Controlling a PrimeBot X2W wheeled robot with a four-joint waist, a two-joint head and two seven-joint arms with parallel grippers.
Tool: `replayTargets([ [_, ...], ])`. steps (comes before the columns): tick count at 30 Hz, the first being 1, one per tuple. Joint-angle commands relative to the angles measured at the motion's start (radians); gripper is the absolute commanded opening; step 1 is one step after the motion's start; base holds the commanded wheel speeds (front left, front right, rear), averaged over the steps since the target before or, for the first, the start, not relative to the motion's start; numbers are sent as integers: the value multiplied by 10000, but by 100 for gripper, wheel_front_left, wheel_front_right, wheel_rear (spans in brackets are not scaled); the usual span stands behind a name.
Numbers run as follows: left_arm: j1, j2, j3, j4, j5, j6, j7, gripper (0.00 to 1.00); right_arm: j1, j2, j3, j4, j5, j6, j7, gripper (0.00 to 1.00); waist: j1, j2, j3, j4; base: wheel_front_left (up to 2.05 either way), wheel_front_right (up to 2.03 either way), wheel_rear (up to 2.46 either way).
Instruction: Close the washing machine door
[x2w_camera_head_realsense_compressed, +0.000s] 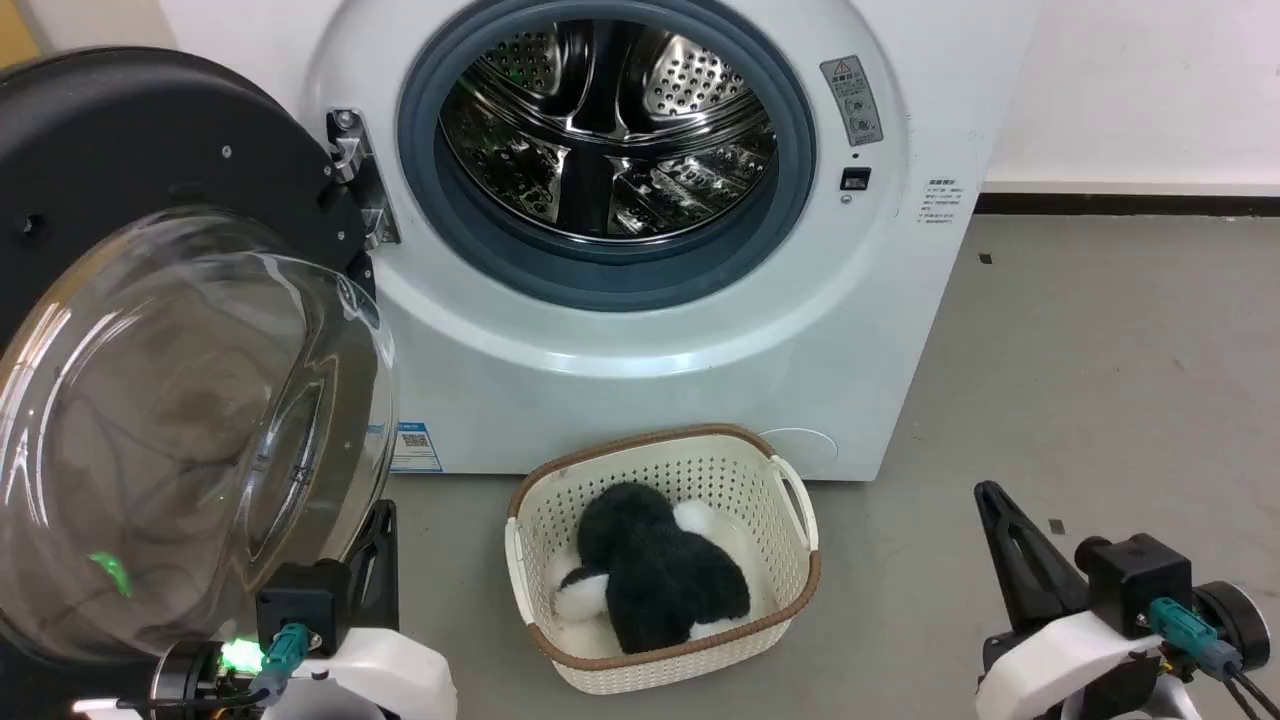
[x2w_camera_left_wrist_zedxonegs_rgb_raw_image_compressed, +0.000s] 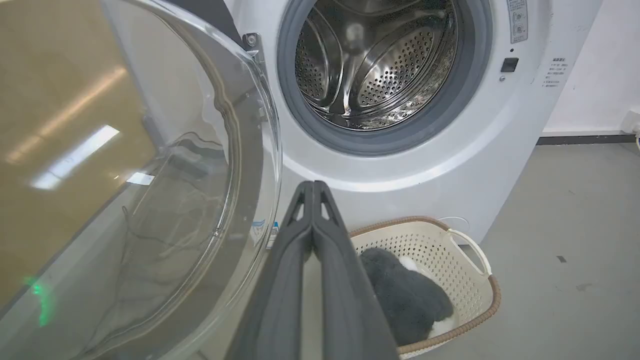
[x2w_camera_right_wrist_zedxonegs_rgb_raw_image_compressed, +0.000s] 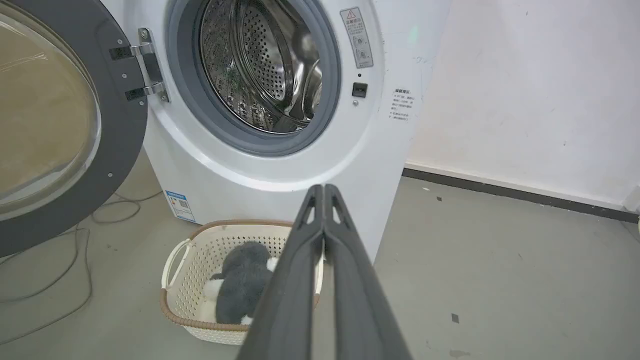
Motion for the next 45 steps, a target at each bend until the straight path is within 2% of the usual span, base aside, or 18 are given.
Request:
replayTargets([
  [1,-154,31,-7,-41,30,-43,1,0,92,47,-16,-47,-78,6,5,0,0,-1,0,0,0,0,0],
  [24,-154,31,-7,-41,30,-43,1,0,92,47,-16,-47,-78,6,5,0,0,-1,0,0,0,0,0],
  [25,0,0,0,0,0,0,-1,100,0,0,0,0,1,0,1,100,0,-1,0,0,0,0,0],
  [45,26,1,-204,25,-37,110,-321,100,111,6,-27,-19,221,-1,-319,100,0,-1,11,83,0,0,0],
])
